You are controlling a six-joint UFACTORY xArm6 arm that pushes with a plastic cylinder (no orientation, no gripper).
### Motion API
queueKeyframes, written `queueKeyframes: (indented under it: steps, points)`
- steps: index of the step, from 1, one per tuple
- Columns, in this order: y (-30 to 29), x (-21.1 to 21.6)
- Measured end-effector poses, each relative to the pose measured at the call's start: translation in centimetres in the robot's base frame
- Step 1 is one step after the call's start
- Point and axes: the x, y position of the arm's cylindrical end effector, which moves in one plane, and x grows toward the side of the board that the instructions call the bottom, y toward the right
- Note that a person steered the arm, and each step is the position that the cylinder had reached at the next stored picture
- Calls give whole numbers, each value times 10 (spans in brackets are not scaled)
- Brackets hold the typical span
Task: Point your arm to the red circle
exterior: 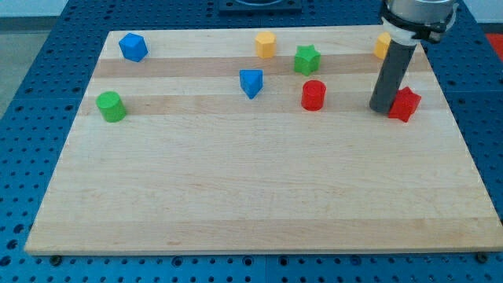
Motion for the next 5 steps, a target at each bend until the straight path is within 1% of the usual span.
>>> queueKeyframes:
  steps: [1, 3, 5]
  points:
    - [0, 7]
    - [-6, 4]
    - [-10, -41]
